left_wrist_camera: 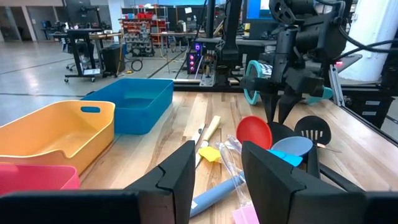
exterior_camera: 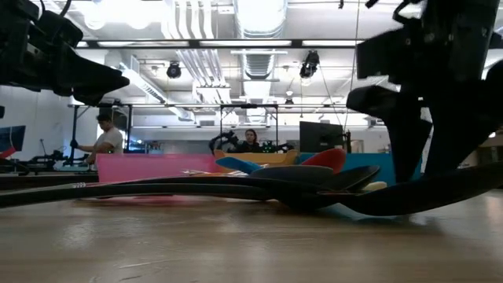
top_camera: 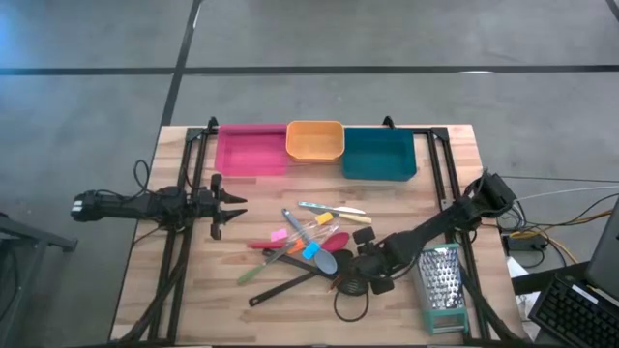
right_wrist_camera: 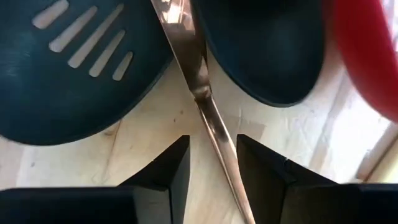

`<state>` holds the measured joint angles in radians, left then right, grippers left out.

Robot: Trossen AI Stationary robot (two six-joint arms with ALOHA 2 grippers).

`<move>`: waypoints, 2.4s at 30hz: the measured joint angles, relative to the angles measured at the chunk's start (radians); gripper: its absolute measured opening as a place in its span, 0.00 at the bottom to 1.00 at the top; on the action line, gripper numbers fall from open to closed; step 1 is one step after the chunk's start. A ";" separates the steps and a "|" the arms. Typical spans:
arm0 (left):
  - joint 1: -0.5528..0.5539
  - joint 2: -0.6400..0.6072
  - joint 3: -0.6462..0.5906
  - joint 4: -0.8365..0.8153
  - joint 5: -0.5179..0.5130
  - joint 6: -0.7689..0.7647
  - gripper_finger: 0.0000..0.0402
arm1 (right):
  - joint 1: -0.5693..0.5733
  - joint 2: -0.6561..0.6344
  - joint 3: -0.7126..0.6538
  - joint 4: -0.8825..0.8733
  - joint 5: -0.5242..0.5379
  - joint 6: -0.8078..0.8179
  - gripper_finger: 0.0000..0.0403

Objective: Pick & Place Kitchen Items
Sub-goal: Put the gold knife into the blue bin

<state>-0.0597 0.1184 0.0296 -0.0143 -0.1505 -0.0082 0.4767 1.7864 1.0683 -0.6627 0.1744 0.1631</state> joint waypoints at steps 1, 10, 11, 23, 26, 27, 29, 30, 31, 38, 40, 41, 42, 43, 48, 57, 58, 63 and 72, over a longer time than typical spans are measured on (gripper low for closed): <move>0.000 0.000 0.000 0.000 0.000 0.000 0.34 | 0.000 0.007 0.000 0.000 0.000 0.000 0.29; 0.000 0.001 0.000 0.000 0.000 0.000 0.34 | -0.012 0.047 0.000 0.021 -0.001 -0.009 0.23; 0.000 0.001 0.000 0.000 0.000 0.000 0.34 | -0.014 0.050 0.000 0.021 -0.003 -0.009 0.22; 0.000 0.001 0.000 -0.001 0.000 0.000 0.34 | -0.019 0.036 0.001 0.013 0.003 -0.032 0.06; 0.000 0.001 0.000 -0.001 0.000 0.000 0.34 | -0.019 0.024 0.009 -0.023 -0.006 -0.023 0.05; 0.000 0.001 0.000 -0.001 0.000 0.000 0.34 | -0.019 0.018 0.015 -0.039 -0.008 -0.022 0.04; 0.000 0.001 0.000 -0.001 0.000 0.000 0.34 | -0.019 0.007 0.023 -0.078 -0.025 -0.011 0.03; 0.000 0.001 0.000 -0.001 0.000 0.000 0.34 | -0.018 0.006 0.025 -0.097 -0.026 -0.003 0.02; 0.000 0.001 0.000 -0.001 0.000 0.000 0.34 | -0.017 0.002 0.029 -0.112 -0.029 0.002 0.02; 0.000 0.002 0.000 -0.001 0.000 0.000 0.34 | -0.008 -0.086 0.076 -0.183 -0.026 0.005 0.02; 0.000 0.002 0.000 -0.001 0.000 0.000 0.34 | -0.007 -0.131 0.090 -0.202 -0.014 0.004 0.02; 0.000 0.002 0.000 -0.001 0.000 0.000 0.34 | -0.006 -0.159 0.094 -0.207 0.001 0.001 0.02; 0.000 0.002 0.000 -0.001 0.000 0.000 0.34 | -0.006 -0.186 0.095 -0.217 0.023 -0.004 0.03; 0.000 0.002 0.000 -0.001 0.000 0.000 0.34 | -0.006 -0.211 0.094 -0.231 0.049 -0.010 0.03; 0.000 0.002 0.000 -0.001 0.000 0.000 0.34 | -0.037 -0.330 0.088 -0.265 0.224 -0.089 0.02; 0.000 0.002 0.000 -0.001 0.000 0.000 0.34 | -0.262 -0.438 0.084 -0.269 0.353 -0.300 0.03; 0.000 0.002 0.000 -0.001 0.000 0.000 0.34 | -0.296 -0.442 0.084 -0.271 0.353 -0.321 0.03; 0.000 0.002 0.000 -0.001 0.000 0.000 0.34 | -0.476 -0.469 0.084 -0.270 0.353 -0.408 0.03; 0.000 0.002 0.000 -0.001 0.000 0.000 0.34 | -0.796 -0.443 0.084 -0.269 0.271 -0.476 0.03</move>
<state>-0.0598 0.1200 0.0296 -0.0154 -0.1505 -0.0082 -0.3192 1.3438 1.1519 -0.9317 0.4456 -0.3133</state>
